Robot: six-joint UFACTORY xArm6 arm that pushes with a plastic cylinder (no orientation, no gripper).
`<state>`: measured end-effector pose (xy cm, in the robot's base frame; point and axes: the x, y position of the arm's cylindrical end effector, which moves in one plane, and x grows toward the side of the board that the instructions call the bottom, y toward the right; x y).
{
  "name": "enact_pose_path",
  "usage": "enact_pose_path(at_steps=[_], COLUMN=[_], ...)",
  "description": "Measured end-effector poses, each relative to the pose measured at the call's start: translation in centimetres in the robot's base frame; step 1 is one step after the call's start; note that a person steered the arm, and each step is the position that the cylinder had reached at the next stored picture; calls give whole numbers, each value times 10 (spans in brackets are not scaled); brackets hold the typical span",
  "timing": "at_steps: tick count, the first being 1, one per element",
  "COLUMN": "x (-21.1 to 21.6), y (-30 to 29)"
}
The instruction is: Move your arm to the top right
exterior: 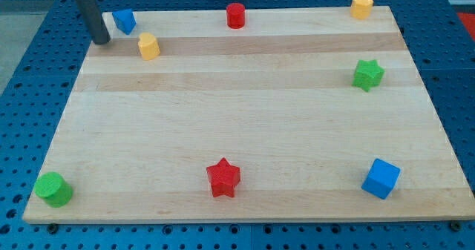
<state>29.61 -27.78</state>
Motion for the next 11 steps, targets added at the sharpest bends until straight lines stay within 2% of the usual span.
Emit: enact_pose_path(at_steps=[1,2,3,6,7,9,10,11], x=[39,61,66,66,62,-14,-21,-14], y=[5,42,87,110,139,292,381,443])
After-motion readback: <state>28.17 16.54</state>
